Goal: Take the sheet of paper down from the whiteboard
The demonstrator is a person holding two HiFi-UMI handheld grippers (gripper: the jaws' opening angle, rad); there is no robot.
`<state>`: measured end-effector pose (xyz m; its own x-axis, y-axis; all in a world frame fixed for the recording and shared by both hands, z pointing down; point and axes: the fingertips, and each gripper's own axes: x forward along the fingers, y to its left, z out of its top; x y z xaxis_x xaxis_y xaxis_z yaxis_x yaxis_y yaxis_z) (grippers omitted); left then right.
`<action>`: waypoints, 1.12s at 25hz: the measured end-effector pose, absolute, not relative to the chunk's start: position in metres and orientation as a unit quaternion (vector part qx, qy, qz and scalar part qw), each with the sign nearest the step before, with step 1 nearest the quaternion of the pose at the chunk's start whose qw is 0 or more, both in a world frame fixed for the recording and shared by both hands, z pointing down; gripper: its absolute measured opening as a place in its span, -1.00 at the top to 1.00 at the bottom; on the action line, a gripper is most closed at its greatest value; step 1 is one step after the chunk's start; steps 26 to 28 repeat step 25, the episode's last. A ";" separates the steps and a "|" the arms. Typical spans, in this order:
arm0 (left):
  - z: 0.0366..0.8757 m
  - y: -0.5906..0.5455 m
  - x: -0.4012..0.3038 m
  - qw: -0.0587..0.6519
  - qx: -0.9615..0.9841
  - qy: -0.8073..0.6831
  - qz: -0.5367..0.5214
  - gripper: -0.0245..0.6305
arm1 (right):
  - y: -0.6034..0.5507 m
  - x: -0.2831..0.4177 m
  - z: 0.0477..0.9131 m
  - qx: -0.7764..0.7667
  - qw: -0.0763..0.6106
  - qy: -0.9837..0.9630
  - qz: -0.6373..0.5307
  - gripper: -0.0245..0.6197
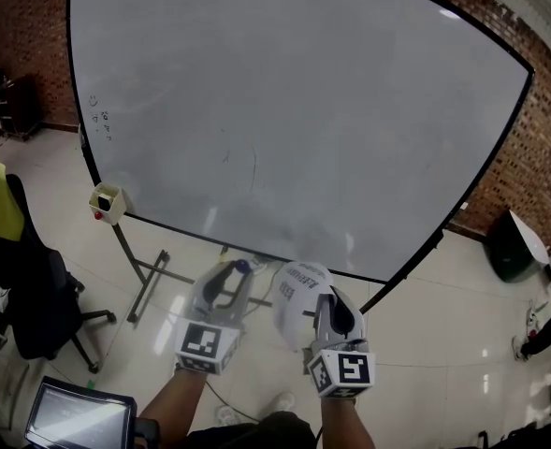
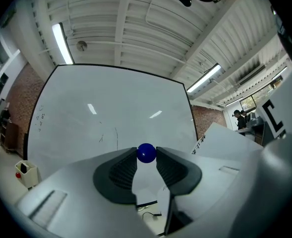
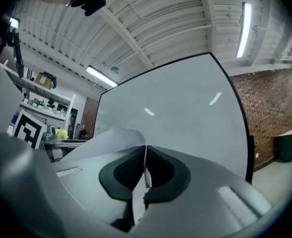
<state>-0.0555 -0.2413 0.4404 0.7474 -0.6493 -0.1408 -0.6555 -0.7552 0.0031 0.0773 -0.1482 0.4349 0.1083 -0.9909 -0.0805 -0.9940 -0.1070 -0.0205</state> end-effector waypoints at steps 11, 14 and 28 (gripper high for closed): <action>0.439 -0.236 -0.049 0.025 -0.936 0.346 0.059 0.55 | -0.143 0.080 0.437 -0.752 0.024 0.658 0.033 0.88; 0.444 -0.238 -0.048 0.019 -0.936 0.346 0.058 0.55 | -0.143 0.081 0.438 -0.754 0.018 0.655 0.035 0.88; 0.446 -0.239 -0.047 0.003 -0.935 0.348 0.063 0.55 | -0.142 0.082 0.438 -0.760 0.005 0.648 0.047 0.88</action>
